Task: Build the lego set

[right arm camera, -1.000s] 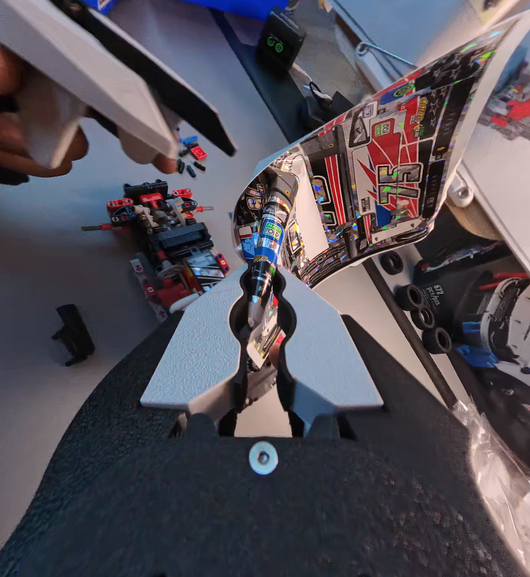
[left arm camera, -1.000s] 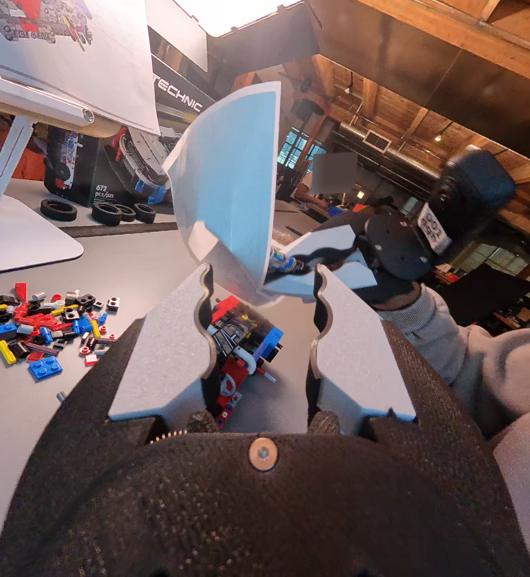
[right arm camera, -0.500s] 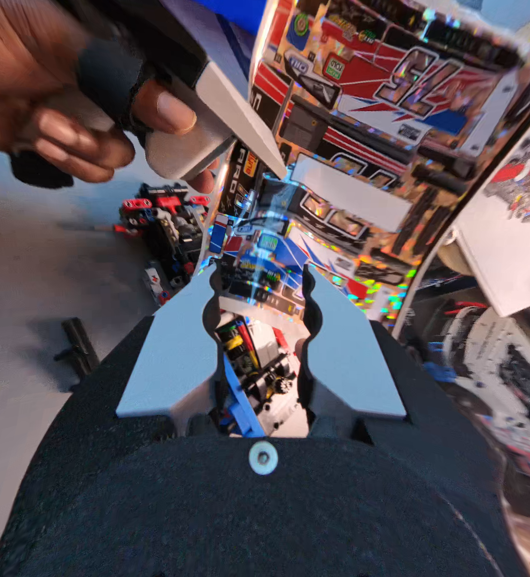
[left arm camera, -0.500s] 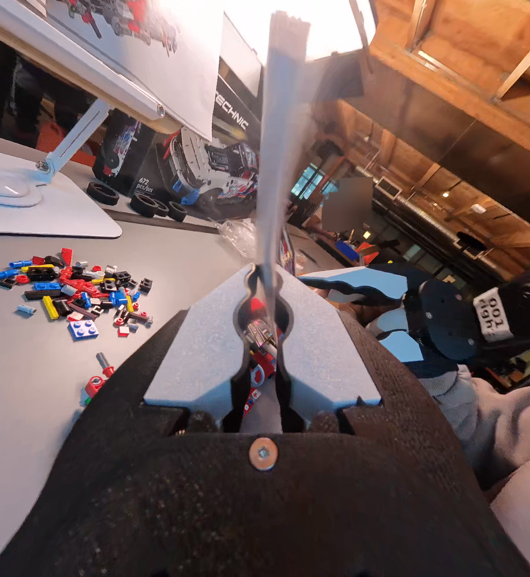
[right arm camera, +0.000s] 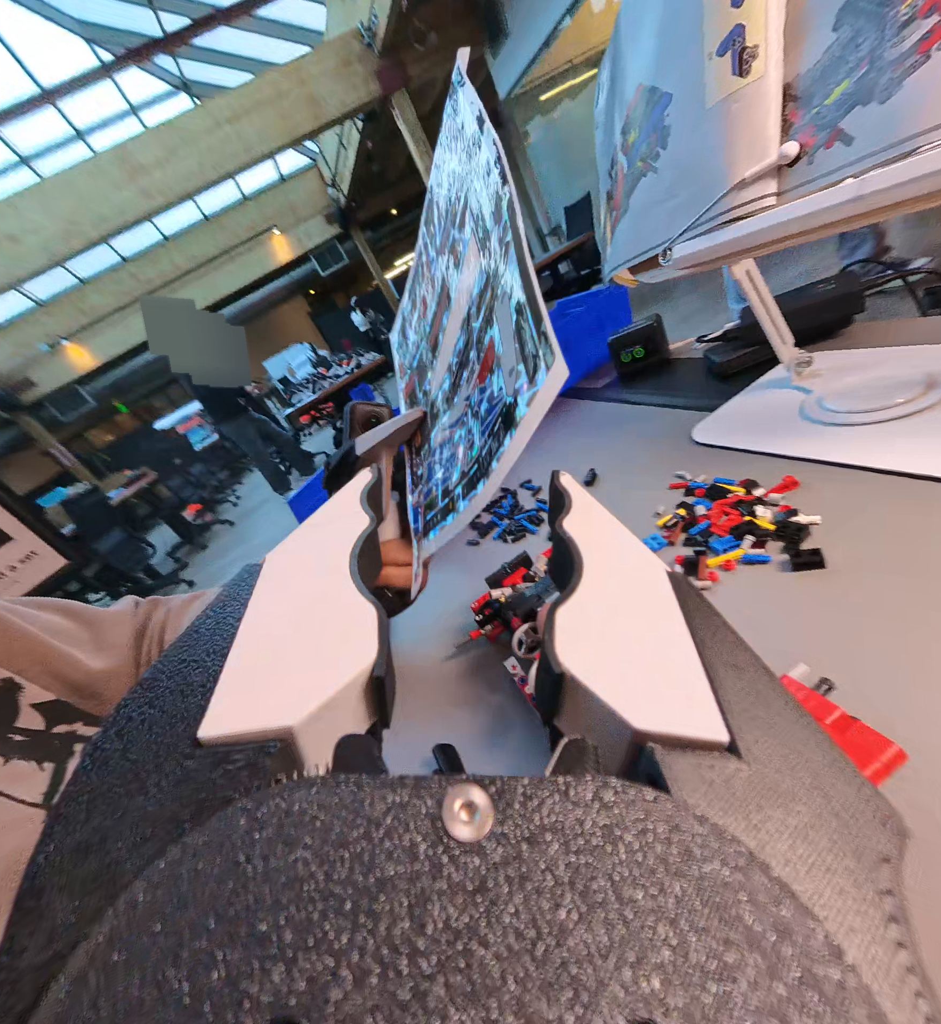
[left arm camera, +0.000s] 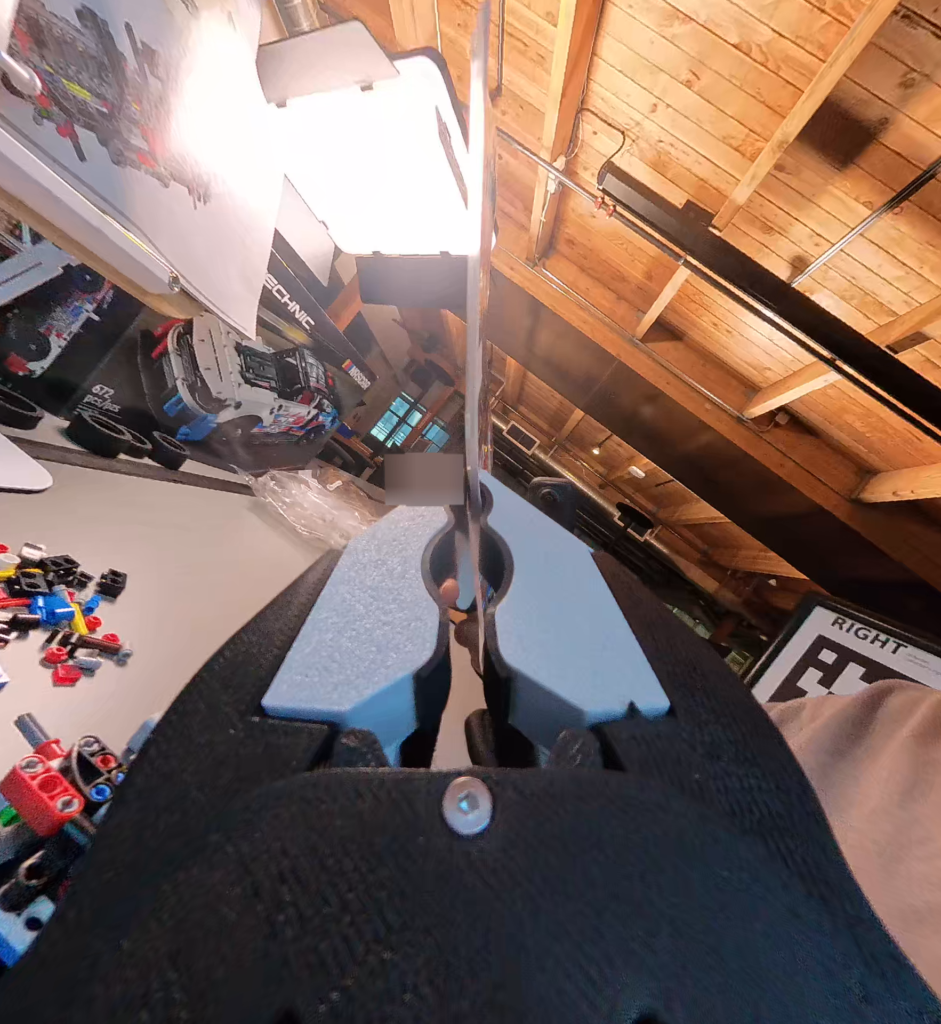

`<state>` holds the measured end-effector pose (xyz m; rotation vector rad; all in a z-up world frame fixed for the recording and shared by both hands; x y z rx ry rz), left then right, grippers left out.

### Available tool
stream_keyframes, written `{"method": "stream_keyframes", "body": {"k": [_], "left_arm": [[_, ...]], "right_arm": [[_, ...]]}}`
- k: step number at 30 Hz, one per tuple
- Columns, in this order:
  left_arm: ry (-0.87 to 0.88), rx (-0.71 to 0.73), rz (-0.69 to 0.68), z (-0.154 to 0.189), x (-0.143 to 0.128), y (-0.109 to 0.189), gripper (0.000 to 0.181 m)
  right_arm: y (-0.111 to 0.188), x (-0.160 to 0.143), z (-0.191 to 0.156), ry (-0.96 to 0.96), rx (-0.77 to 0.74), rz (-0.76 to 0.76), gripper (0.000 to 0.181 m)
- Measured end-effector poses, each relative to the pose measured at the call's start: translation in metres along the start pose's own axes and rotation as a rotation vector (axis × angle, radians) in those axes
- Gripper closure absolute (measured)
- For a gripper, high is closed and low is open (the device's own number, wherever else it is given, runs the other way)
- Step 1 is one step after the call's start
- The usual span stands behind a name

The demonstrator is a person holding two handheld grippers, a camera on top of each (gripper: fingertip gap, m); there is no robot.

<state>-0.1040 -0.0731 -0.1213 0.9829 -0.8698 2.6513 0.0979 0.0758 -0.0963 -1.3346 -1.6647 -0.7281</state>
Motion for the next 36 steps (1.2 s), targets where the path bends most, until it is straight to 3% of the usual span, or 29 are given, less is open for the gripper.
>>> {"method": "stream_keyframes", "body": {"k": [2, 3, 4, 8, 12, 15, 17, 20, 23, 27, 31, 36], "left_arm": [[0.016, -0.016, -0.034, 0.002, -0.008, -0.004, 0.181], [0.020, -0.024, -0.050, 0.003, -0.011, -0.005, 0.181], [0.020, -0.028, -0.064, 0.004, -0.013, -0.006, 0.181], [-0.038, 0.011, -0.131, 0.004, -0.013, -0.007, 0.181], [-0.052, 0.067, -0.107, 0.002, 0.000, 0.001, 0.181], [-0.096, 0.108, -0.121, 0.001, 0.008, 0.008, 0.175], [-0.107, 0.135, -0.125, -0.001, 0.012, 0.013, 0.181], [-0.101, 0.157, -0.162, -0.005, 0.018, 0.018, 0.181], [-0.056, 0.169, -0.232, -0.009, 0.022, 0.023, 0.181], [0.057, 0.154, -0.315, -0.015, 0.015, 0.027, 0.181], [0.107, 0.180, -0.354, -0.022, 0.005, 0.027, 0.181], [0.082, 0.137, -0.324, -0.021, 0.004, 0.026, 0.173]], "right_arm": [[-0.001, -0.002, -0.001, -0.035, 0.034, 0.029, 0.151], [0.000, -0.002, 0.001, -0.046, 0.031, 0.044, 0.177], [0.002, -0.002, 0.003, -0.058, 0.041, 0.063, 0.181], [0.008, -0.001, 0.010, -0.229, 0.097, 0.048, 0.181], [0.009, -0.005, 0.012, -0.379, 0.126, 0.070, 0.181], [0.006, -0.014, 0.009, -0.431, 0.131, 0.068, 0.181], [0.000, -0.024, 0.005, -0.449, 0.149, 0.030, 0.181], [-0.006, -0.035, 0.001, -0.389, 0.162, -0.077, 0.181], [-0.005, -0.035, 0.007, -0.119, 0.053, -0.202, 0.167], [0.001, -0.030, 0.009, 0.148, -0.044, -0.257, 0.165], [0.000, -0.038, 0.013, 0.114, -0.064, -0.320, 0.181], [0.002, -0.036, 0.020, -0.210, 0.033, -0.205, 0.181]]}}
Point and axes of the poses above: each gripper's, where its closed fingertips meet, y back along the fingers, x out of its top, z = x × y across the jaws, the point moved 9 cm from there along y, back along the fingers, and after that the axes turned 1 degree about -x, right-handed, at the moved point
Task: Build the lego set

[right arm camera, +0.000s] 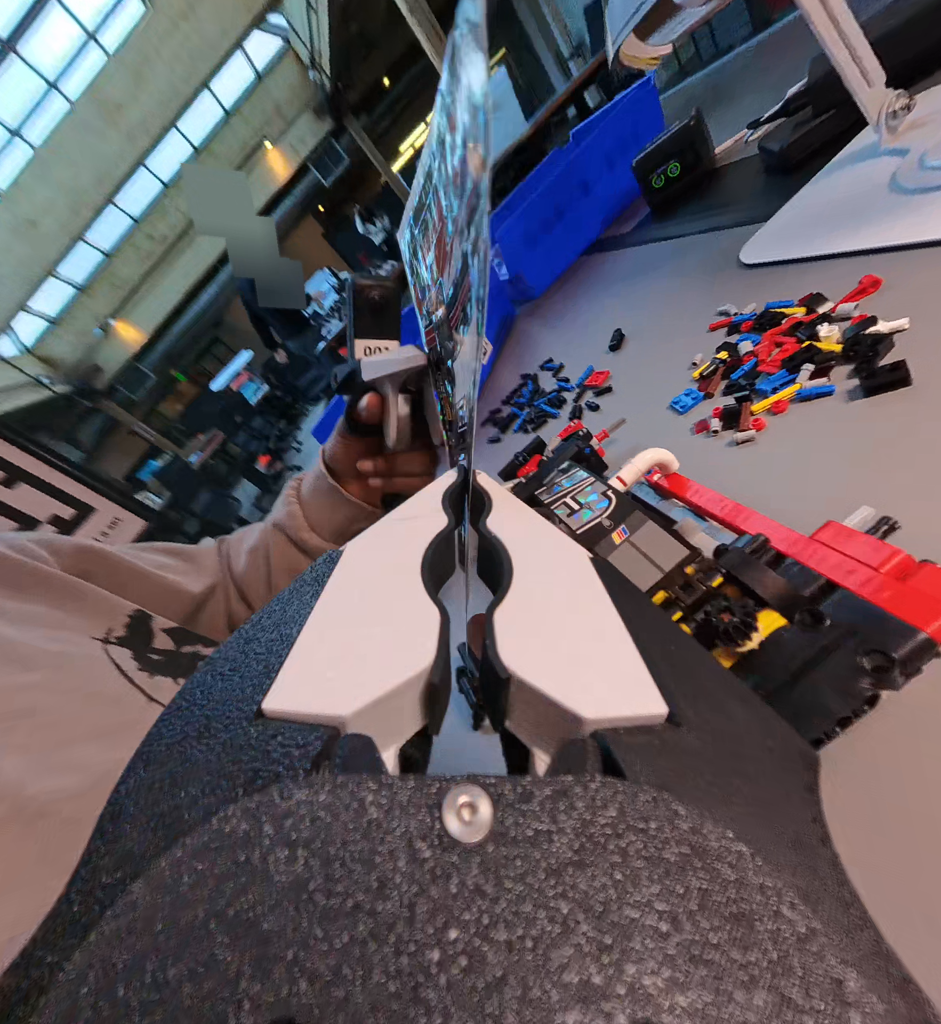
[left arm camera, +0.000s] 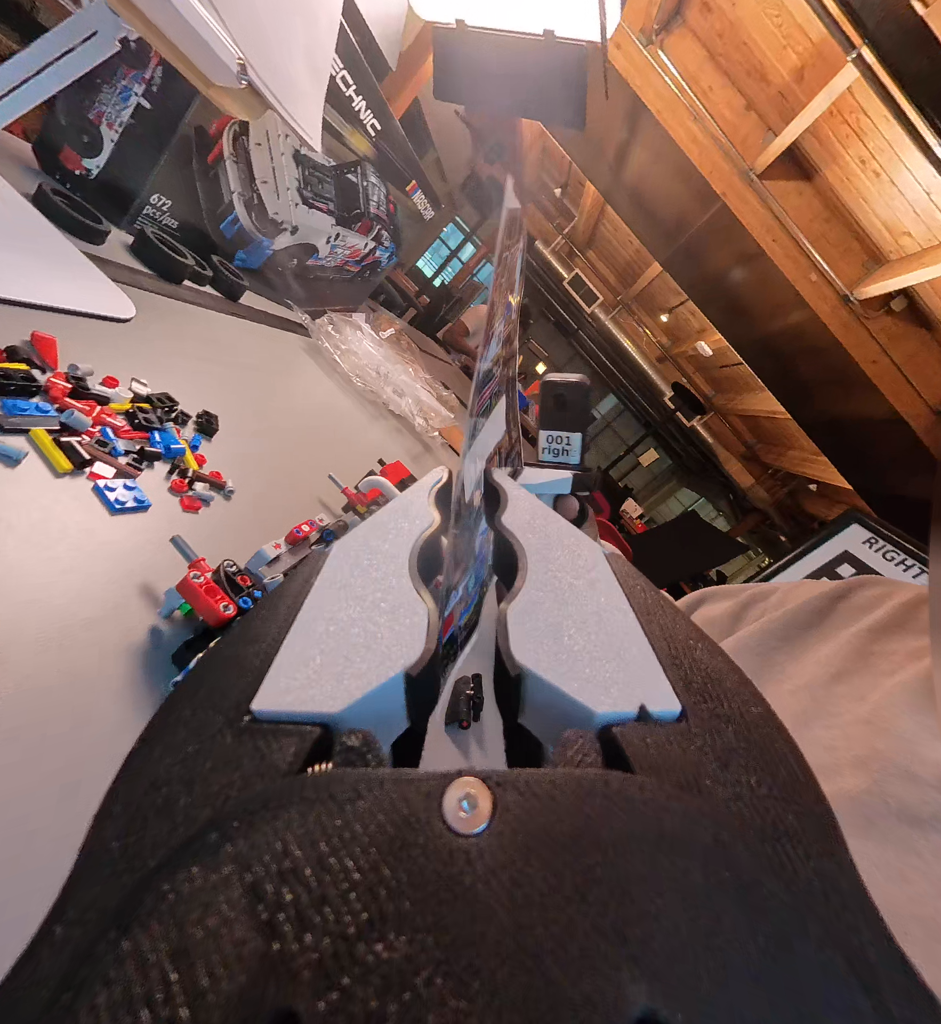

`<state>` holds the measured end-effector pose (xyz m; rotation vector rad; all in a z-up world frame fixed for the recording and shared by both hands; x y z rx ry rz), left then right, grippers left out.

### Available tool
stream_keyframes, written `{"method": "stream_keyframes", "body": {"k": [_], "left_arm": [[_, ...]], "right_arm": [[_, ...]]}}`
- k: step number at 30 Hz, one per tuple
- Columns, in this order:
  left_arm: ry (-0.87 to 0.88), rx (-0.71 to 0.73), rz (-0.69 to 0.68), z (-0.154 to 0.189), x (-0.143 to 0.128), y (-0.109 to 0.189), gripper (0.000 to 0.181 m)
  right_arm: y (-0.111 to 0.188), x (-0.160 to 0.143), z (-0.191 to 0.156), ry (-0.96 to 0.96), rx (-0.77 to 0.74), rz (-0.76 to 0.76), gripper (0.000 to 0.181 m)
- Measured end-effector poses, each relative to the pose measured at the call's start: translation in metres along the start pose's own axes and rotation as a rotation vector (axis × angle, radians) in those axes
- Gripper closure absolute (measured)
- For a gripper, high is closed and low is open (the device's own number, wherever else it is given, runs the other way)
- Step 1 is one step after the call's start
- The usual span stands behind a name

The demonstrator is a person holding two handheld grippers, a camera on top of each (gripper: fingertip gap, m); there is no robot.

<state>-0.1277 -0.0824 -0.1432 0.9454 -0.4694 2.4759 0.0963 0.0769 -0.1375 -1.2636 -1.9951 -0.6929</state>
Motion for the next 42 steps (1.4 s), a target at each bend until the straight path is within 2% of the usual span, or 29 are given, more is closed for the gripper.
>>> {"method": "stream_keyframes", "body": {"k": [3, 7, 10, 13, 15, 17, 19, 20, 22, 29, 34, 38, 40, 42], "left_arm": [[-0.039, -0.022, -0.047, 0.005, -0.006, -0.007, 0.165], [-0.079, -0.027, -0.116, 0.009, -0.015, -0.014, 0.181], [-0.058, -0.036, -0.123, 0.010, -0.015, -0.014, 0.181], [-0.048, -0.018, -0.145, 0.010, -0.017, -0.015, 0.181], [-0.010, -0.008, -0.141, 0.008, -0.017, -0.014, 0.181], [0.030, -0.001, -0.135, 0.004, -0.018, -0.013, 0.181], [0.050, -0.001, -0.132, 0.002, -0.018, -0.013, 0.181], [0.058, -0.004, -0.128, 0.001, -0.017, -0.012, 0.181], [0.063, -0.013, -0.124, 0.001, -0.017, -0.012, 0.181], [0.016, -0.083, -0.149, 0.006, -0.020, -0.015, 0.181], [-0.077, -0.149, -0.202, 0.013, -0.020, -0.015, 0.181], [-0.182, -0.252, -0.348, 0.026, -0.025, -0.016, 0.181], [-0.260, -0.324, -0.471, 0.037, -0.029, -0.017, 0.181], [-0.332, -0.406, -0.591, 0.051, -0.030, -0.019, 0.181]], "right_arm": [[0.004, 0.004, 0.004, -0.156, 0.107, 0.092, 0.181], [0.004, 0.003, 0.007, -0.262, 0.166, 0.117, 0.181], [0.004, 0.002, 0.010, -0.263, 0.130, 0.115, 0.181], [0.006, 0.004, 0.009, -0.096, 0.001, 0.066, 0.181], [0.011, 0.011, 0.008, 0.084, -0.164, 0.053, 0.179], [0.019, 0.021, 0.002, 0.283, -0.328, 0.070, 0.172], [0.026, 0.030, -0.011, 0.471, -0.460, 0.132, 0.174], [0.026, 0.032, -0.020, 0.542, -0.493, 0.164, 0.181], [0.017, 0.029, -0.038, 0.619, -0.518, 0.182, 0.181], [-0.042, -0.006, -0.076, 0.773, -0.466, 0.047, 0.181], [-0.047, -0.018, -0.074, 0.865, -0.453, -0.022, 0.181], [-0.028, 0.006, -0.071, 0.938, -0.385, 0.018, 0.164], [-0.019, 0.025, -0.075, 1.024, -0.257, -0.080, 0.152], [-0.014, 0.042, -0.077, 1.084, -0.105, -0.263, 0.127]]}}
Point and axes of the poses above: each gripper's, where its closed fingertips meet, y back along the fingers, x out of its top, z = x × y across the jaws, the point moved 9 cm from there along y, back along the fingers, and after that the axes turned 1 degree about -x, right-handed, at the moved point
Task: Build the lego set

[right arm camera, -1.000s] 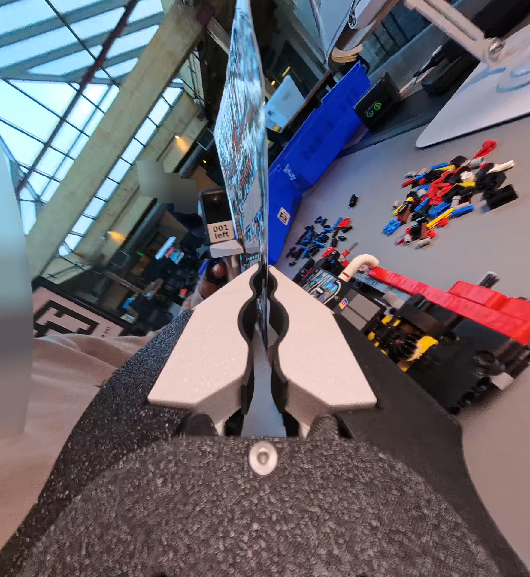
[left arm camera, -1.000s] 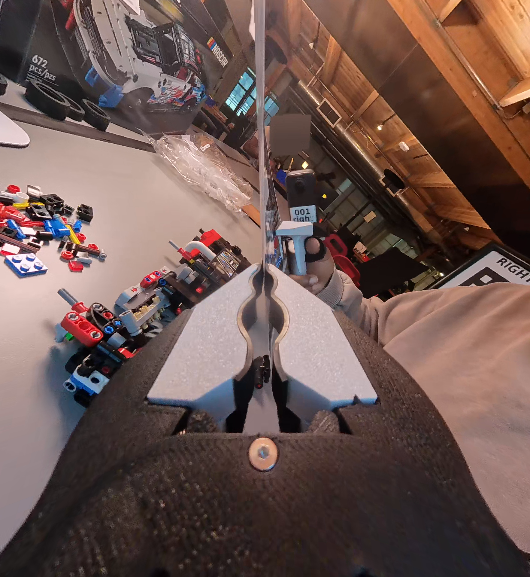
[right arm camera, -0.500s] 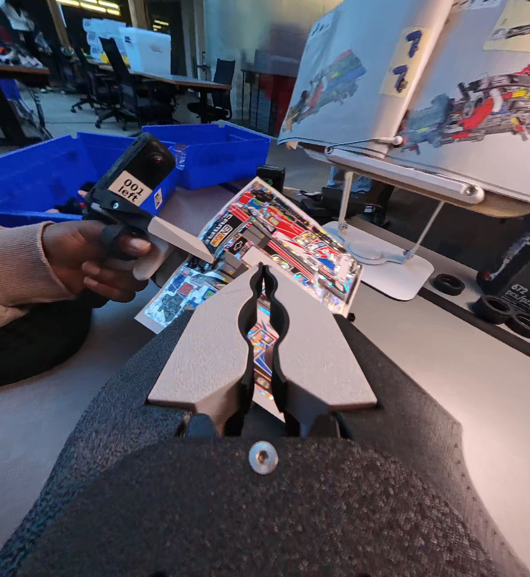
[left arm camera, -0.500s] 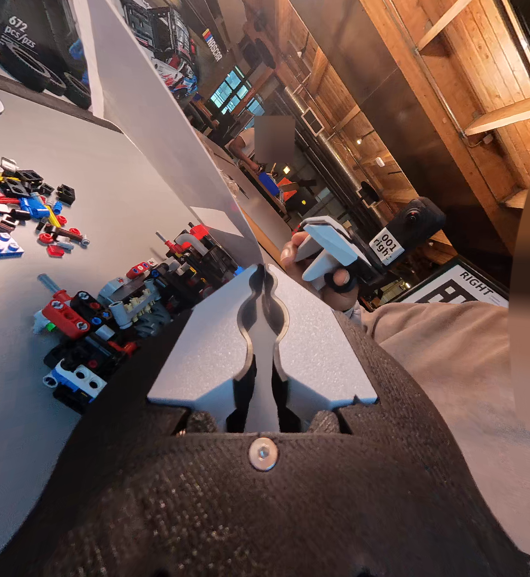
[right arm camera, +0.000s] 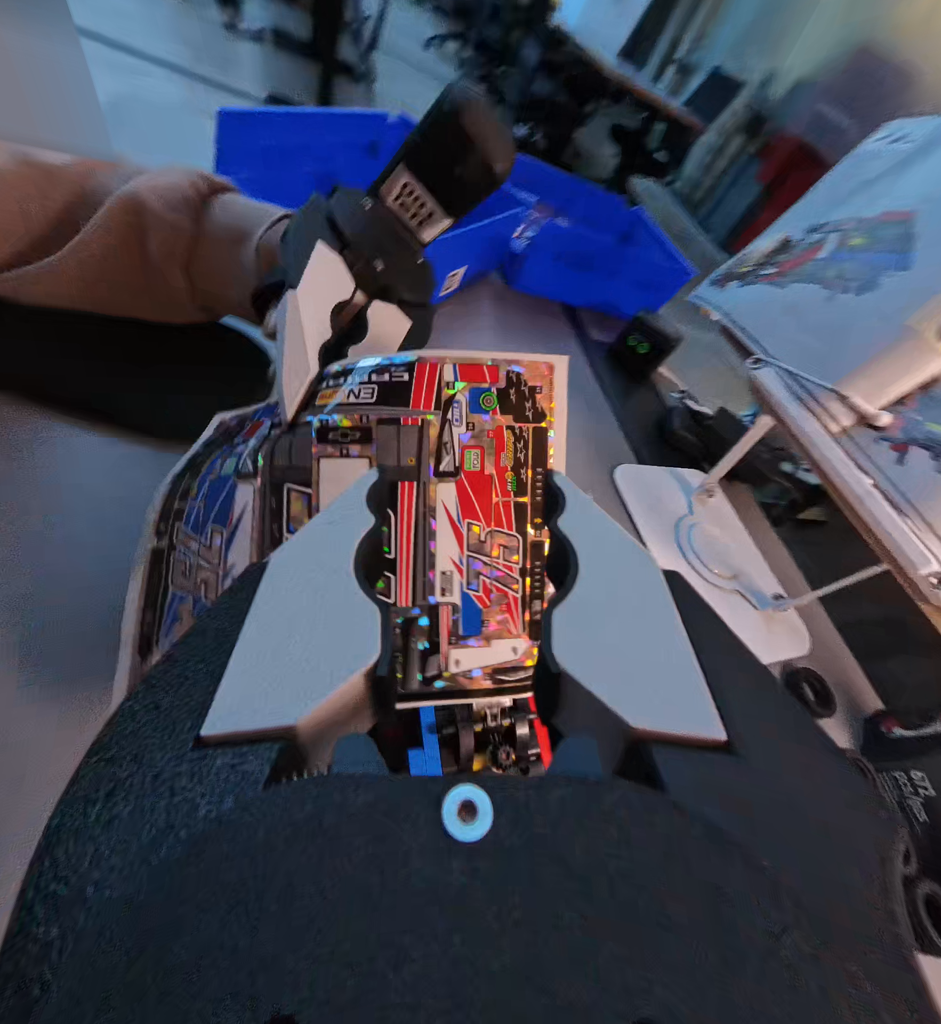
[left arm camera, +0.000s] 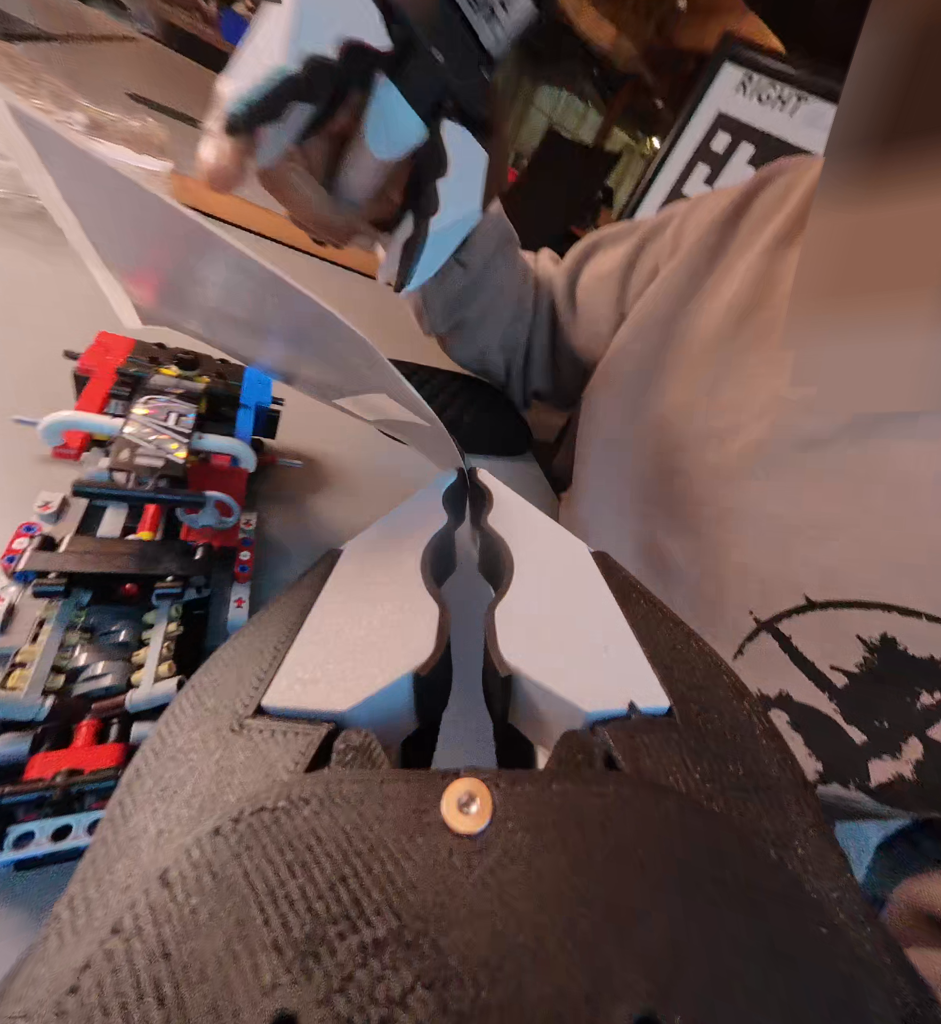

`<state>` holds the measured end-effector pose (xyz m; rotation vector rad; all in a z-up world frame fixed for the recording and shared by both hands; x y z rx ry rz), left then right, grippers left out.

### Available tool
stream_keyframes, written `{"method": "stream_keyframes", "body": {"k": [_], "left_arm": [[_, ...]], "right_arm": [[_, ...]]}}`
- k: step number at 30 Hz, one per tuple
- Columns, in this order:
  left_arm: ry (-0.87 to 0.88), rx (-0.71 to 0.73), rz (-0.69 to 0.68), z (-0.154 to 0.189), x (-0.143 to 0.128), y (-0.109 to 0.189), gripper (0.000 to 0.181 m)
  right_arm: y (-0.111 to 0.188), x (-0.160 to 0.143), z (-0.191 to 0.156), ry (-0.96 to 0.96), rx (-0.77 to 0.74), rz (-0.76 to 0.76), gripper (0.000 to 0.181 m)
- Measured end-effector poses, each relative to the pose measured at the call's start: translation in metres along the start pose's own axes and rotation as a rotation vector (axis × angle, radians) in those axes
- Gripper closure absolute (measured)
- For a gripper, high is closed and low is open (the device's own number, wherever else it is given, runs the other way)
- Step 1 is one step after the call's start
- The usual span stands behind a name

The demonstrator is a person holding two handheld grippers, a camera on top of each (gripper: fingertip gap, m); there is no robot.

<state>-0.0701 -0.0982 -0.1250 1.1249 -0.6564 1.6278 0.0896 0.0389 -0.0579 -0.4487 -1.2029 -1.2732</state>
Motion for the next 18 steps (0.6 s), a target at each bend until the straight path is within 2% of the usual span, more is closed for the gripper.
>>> {"method": "stream_keyframes", "body": {"k": [2, 4, 6, 8, 9, 10, 11, 12, 14, 16, 18], "left_arm": [[-0.070, -0.066, -0.109, 0.012, 0.007, -0.006, 0.181], [-0.132, -0.103, -0.209, 0.023, 0.012, -0.013, 0.181], [-0.168, -0.136, -0.273, 0.031, 0.016, -0.017, 0.181], [-0.190, -0.123, -0.286, 0.036, 0.019, -0.017, 0.181], [-0.194, -0.087, -0.263, 0.035, 0.021, -0.014, 0.181], [-0.192, -0.048, -0.215, 0.033, 0.022, -0.008, 0.181], [-0.184, -0.016, -0.146, 0.032, 0.023, 0.000, 0.177], [-0.172, 0.019, -0.058, 0.030, 0.024, 0.009, 0.165], [-0.142, 0.067, 0.165, 0.025, 0.024, 0.031, 0.147], [-0.093, 0.085, 0.362, 0.019, 0.021, 0.049, 0.135], [-0.065, 0.100, 0.459, 0.013, 0.017, 0.054, 0.131]], "right_arm": [[-0.001, 0.004, 0.017, -0.020, 0.191, -0.121, 0.096], [-0.006, 0.009, 0.030, -0.070, 0.363, -0.135, 0.094], [-0.014, 0.009, 0.034, -0.181, 0.540, -0.158, 0.111], [-0.016, 0.005, 0.031, -0.231, 0.691, -0.159, 0.148], [-0.014, 0.004, 0.029, -0.249, 0.714, -0.120, 0.166], [-0.010, 0.004, 0.029, -0.263, 0.703, -0.059, 0.181], [-0.005, 0.005, 0.032, -0.296, 0.664, 0.026, 0.181], [0.002, 0.005, 0.036, -0.348, 0.607, 0.128, 0.181], [0.016, -0.001, 0.048, -0.482, 0.411, 0.332, 0.181], [0.029, -0.012, 0.053, -0.655, 0.293, 0.517, 0.181], [0.037, -0.026, 0.055, -0.839, 0.129, 0.697, 0.181]]}}
Point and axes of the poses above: each gripper's, where its closed fingertips meet, y back along the fingers, x out of its top, z = x × y across the jaws, the point moved 9 cm from there along y, back along the fingers, and after that the axes turned 1 degree about -x, right-handed, at the moved point
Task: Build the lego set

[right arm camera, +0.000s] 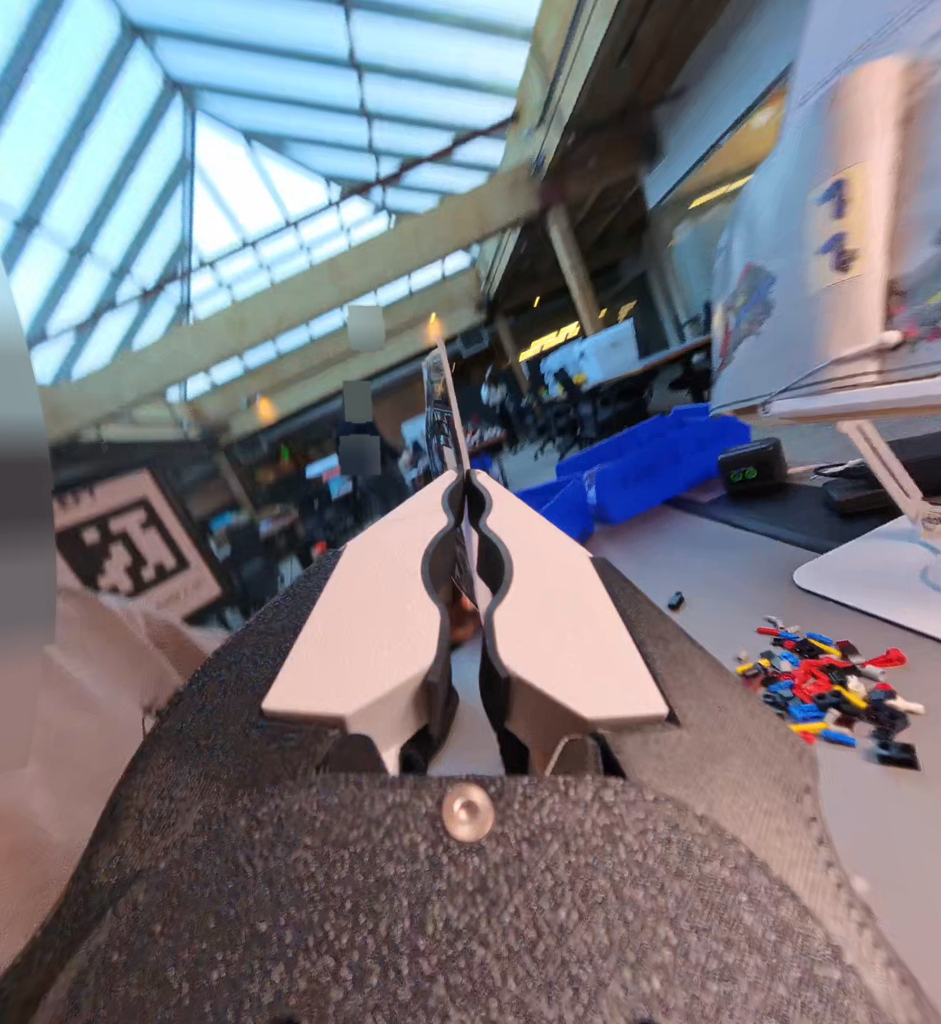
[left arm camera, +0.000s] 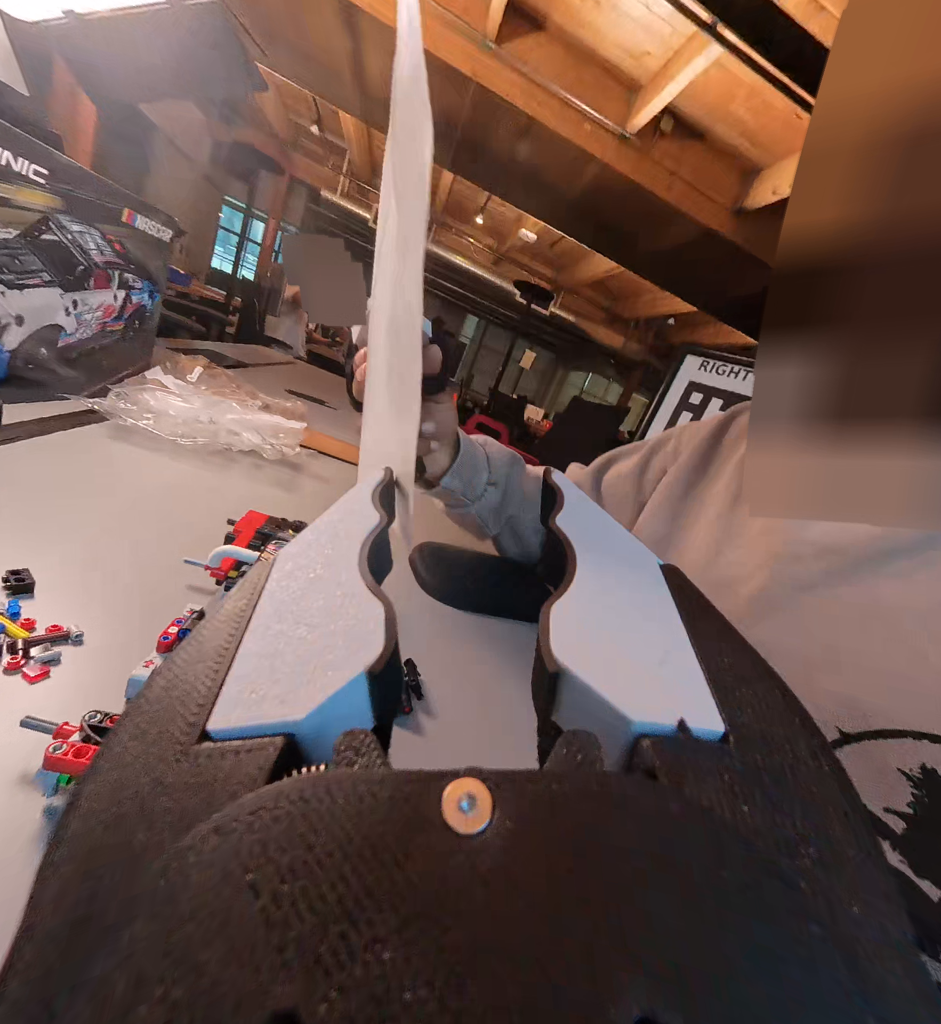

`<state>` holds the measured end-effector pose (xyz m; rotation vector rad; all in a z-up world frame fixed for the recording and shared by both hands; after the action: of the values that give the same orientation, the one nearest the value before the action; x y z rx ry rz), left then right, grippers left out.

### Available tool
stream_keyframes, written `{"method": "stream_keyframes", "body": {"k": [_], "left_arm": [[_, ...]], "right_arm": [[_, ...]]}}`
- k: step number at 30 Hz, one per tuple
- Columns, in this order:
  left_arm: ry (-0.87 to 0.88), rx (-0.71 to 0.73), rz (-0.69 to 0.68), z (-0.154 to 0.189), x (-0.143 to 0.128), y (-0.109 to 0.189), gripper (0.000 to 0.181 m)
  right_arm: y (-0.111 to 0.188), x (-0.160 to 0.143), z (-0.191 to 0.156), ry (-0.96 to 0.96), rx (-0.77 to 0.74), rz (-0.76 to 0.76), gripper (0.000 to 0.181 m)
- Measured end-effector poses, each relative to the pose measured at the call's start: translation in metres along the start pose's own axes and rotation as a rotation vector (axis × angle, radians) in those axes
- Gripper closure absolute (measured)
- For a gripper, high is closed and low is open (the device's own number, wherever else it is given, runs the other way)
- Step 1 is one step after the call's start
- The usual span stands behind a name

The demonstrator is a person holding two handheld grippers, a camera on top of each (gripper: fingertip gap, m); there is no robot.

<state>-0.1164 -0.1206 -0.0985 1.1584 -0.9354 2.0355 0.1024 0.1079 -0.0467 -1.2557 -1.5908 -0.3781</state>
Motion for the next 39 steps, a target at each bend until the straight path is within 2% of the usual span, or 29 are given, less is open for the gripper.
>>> {"method": "stream_keyframes", "body": {"k": [3, 6, 9, 10, 12, 14, 17, 19, 24, 26, 30, 37, 39], "left_arm": [[0.017, 0.083, 0.070, -0.007, -0.003, -0.014, 0.131], [0.057, 0.121, 0.127, -0.014, -0.007, -0.034, 0.137], [0.015, 0.177, 0.143, -0.012, -0.007, -0.044, 0.176], [-0.010, 0.222, 0.159, -0.012, -0.005, -0.043, 0.181], [-0.031, 0.276, 0.182, -0.011, -0.001, -0.036, 0.181], [-0.036, 0.278, 0.146, -0.009, 0.002, -0.028, 0.181], [-0.020, 0.240, 0.065, -0.004, 0.004, -0.021, 0.181], [0.014, 0.225, 0.033, -0.004, 0.004, -0.017, 0.181], [0.166, 0.119, -0.112, -0.007, -0.008, -0.015, 0.181], [0.227, 0.083, -0.200, -0.009, -0.020, -0.016, 0.181], [0.321, 0.073, -0.307, -0.017, -0.041, -0.019, 0.181], [0.394, 0.242, -0.313, -0.040, -0.056, -0.010, 0.181], [0.382, 0.321, -0.340, -0.046, -0.060, -0.006, 0.177]], "right_arm": [[0.008, -0.018, 0.001, -0.187, -0.046, 0.243, 0.181], [0.000, -0.044, -0.005, -0.276, -0.052, 0.359, 0.181], [-0.008, -0.062, -0.013, -0.283, -0.080, 0.394, 0.181], [-0.010, -0.067, -0.016, -0.261, -0.089, 0.369, 0.181], [-0.011, -0.070, -0.021, -0.183, -0.109, 0.284, 0.181], [-0.010, -0.073, -0.024, -0.029, -0.145, 0.152, 0.181], [-0.007, -0.075, -0.032, 0.148, -0.110, -0.017, 0.179], [-0.004, -0.072, -0.031, 0.142, -0.056, -0.082, 0.165], [0.002, -0.062, -0.017, -0.101, 0.130, -0.149, 0.148], [0.002, -0.067, -0.004, -0.158, 0.072, -0.238, 0.147], [0.000, -0.088, 0.010, -0.140, -0.058, -0.337, 0.181], [0.003, -0.107, 0.025, -0.123, -0.328, -0.463, 0.181], [0.004, -0.110, 0.024, -0.116, -0.359, -0.490, 0.181]]}}
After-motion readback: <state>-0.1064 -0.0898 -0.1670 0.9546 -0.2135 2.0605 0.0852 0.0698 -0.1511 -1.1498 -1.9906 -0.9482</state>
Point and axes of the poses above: each gripper's, where its closed fingertips meet, y back along the fingers, x out of its top, z = x × y across the jaws, the point moved 9 cm from there along y, back along the fingers, and after that the axes turned 1 degree about -x, right-handed, at the moved point
